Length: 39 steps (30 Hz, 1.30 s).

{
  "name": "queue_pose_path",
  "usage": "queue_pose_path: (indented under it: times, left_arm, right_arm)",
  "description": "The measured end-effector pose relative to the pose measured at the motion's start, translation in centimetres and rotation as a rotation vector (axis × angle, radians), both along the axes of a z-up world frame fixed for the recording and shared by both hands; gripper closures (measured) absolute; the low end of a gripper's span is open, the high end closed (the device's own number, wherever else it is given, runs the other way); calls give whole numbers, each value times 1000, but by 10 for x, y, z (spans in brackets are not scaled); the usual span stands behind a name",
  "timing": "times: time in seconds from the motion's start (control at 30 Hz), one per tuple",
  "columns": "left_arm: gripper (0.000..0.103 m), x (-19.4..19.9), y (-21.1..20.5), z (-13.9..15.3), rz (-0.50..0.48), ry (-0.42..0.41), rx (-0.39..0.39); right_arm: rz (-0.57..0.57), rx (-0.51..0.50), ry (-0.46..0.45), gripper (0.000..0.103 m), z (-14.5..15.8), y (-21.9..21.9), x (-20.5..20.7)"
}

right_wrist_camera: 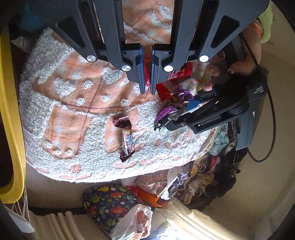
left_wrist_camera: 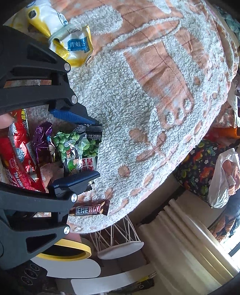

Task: Collect trash
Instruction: 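Grasp the green snack bag with the left tool while the right tool grasps the red can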

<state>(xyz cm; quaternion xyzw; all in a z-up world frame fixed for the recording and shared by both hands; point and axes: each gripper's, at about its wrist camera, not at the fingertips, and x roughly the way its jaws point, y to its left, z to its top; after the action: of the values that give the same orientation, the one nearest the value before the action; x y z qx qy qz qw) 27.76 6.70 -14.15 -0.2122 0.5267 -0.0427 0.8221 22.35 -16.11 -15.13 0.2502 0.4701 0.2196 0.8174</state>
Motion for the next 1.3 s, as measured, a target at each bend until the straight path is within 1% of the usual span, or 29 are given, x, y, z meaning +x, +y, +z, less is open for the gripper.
queue_pose_path:
  times: [0.07, 0.1, 0.17, 0.23, 0.3, 0.33, 0.47, 0.57, 0.67, 0.8, 0.87, 0.93, 1.03, 1.07, 1.23, 1.3]
  left_arm:
    - [92, -3, 1, 0, 1, -1, -8]
    - [98, -4, 2, 0, -1, -2, -24]
    - [99, -8, 4, 1, -4, -9, -48]
    - [99, -12, 6, 6, -4, -36, -58]
    - [100, -18, 9, 15, -2, -69, -79]
    - [100, -22, 10, 19, 1, -87, -91]
    - [101, -35, 19, 40, 17, -150, -123]
    - [101, -43, 28, 53, 34, -184, -134]
    - [101, -52, 35, 64, 52, -216, -134]
    - [101, -64, 45, 72, 77, -242, -150]
    - [101, -71, 47, 75, 81, -252, -150]
    - [101, -75, 48, 76, 84, -255, -155]
    - [101, -83, 49, 75, 92, -261, -168]
    - [101, -86, 50, 76, 95, -265, -171]
    - [101, -104, 58, 79, 122, -281, -184]
    - [101, -111, 63, 80, 132, -284, -186]
  right_arm:
    - [17, -30, -32, 94, 5, 0, -5]
    - [27, -58, -55, 88, 7, 1, -7]
    - [69, -115, -103, 64, 13, 6, -11]
    - [113, -152, -144, 55, 18, 13, -14]
    - [170, -188, -188, 51, 24, 23, -17]
    - [195, -212, -201, 46, 26, 28, -18]
    - [275, -289, -238, 40, 26, 48, -18]
    - [313, -294, -236, 38, 20, 56, -10]
    - [347, -330, -226, 36, 13, 65, -2]
    - [409, -284, -194, 36, 4, 74, 9]
    - [439, -275, -204, 44, 5, 78, 4]
    - [473, -253, -211, 47, 9, 80, -3]
    - [515, -227, -217, 47, 15, 82, -15]
    - [533, -219, -218, 49, 16, 84, -20]
    - [603, -223, -215, 52, 19, 95, -46]
    - [610, -245, -196, 54, 16, 101, -52]
